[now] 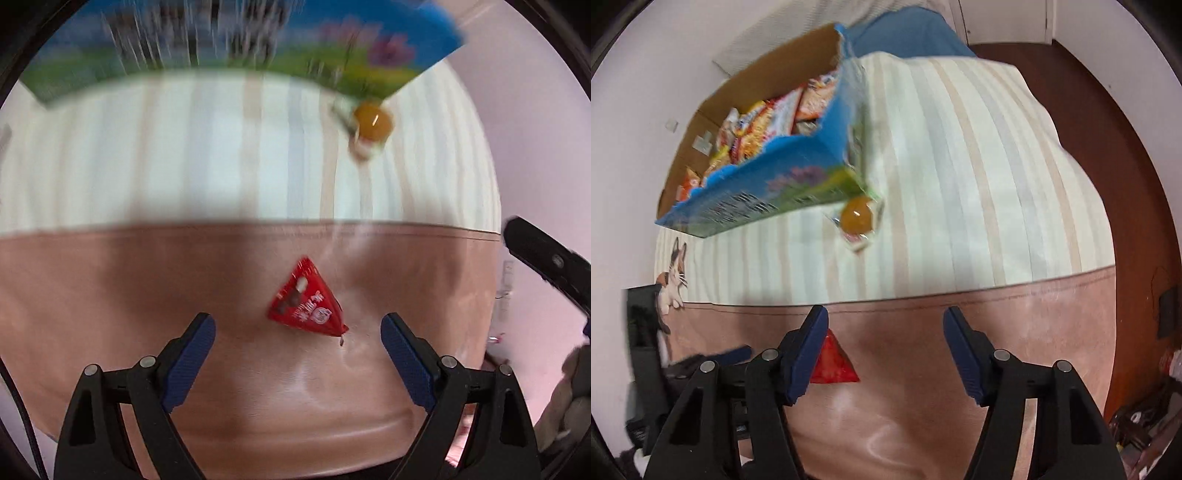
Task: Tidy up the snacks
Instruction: 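Grasp the red triangular packet with the left tool while the right grasps the wrapped orange candy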
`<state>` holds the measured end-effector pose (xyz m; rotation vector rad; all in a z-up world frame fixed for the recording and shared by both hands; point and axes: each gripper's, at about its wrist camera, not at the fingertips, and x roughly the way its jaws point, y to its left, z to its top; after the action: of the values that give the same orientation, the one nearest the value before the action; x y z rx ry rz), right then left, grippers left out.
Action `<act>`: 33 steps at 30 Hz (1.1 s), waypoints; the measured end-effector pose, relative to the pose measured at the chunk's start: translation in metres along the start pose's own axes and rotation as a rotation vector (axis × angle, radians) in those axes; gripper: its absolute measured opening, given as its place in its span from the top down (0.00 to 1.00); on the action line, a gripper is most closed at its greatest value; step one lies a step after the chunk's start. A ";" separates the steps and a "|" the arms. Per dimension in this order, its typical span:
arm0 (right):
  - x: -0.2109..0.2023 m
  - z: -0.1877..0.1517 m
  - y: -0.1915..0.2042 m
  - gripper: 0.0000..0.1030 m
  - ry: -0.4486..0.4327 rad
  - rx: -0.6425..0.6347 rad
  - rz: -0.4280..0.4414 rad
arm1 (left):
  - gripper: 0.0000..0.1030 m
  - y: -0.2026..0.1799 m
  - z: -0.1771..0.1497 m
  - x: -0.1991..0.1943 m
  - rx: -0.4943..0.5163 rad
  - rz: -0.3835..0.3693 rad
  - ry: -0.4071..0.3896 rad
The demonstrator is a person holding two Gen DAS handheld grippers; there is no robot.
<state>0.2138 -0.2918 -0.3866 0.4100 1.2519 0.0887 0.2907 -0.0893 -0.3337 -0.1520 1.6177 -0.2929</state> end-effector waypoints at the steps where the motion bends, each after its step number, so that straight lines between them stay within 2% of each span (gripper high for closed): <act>1: 0.003 0.000 -0.003 0.34 0.007 0.003 -0.001 | 0.14 0.002 0.003 0.012 -0.030 -0.028 0.034; 3: 0.010 0.000 -0.009 0.34 0.022 0.016 -0.003 | 0.27 0.006 0.006 0.030 -0.082 -0.077 0.079; 5: 0.014 0.002 -0.014 0.34 0.030 0.024 -0.004 | 0.53 0.010 0.007 0.051 -0.141 -0.127 0.144; 8: 0.021 0.008 -0.017 0.34 0.038 0.026 -0.001 | 0.57 0.014 0.004 0.059 -0.194 -0.151 0.159; 10: 0.025 0.015 -0.016 0.34 0.038 0.021 0.005 | 0.59 0.014 0.002 0.055 -0.199 -0.153 0.147; 14: 0.039 0.038 -0.007 0.34 0.021 -0.005 0.025 | 0.60 0.019 0.009 0.038 -0.188 -0.089 0.085; 23: 0.096 0.087 0.026 0.34 0.017 -0.017 0.087 | 0.60 0.080 0.040 -0.010 -0.265 0.048 -0.051; 27: 0.126 0.097 0.034 0.34 0.053 0.022 0.107 | 0.59 0.097 0.048 -0.017 -0.306 0.021 -0.058; 29: 0.136 0.097 0.036 0.44 0.056 0.026 0.105 | 0.56 0.103 0.050 -0.015 -0.325 -0.009 -0.045; 30: 0.140 0.096 0.037 0.52 0.058 0.023 0.088 | 0.55 0.107 0.048 -0.013 -0.334 -0.021 -0.032; 33: 0.141 0.091 0.041 0.56 0.056 -0.005 0.063 | 0.54 0.122 0.048 -0.008 -0.364 -0.069 -0.008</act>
<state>0.3507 -0.2369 -0.4770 0.4446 1.2934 0.1576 0.3484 0.0247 -0.3623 -0.4871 1.6483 -0.0475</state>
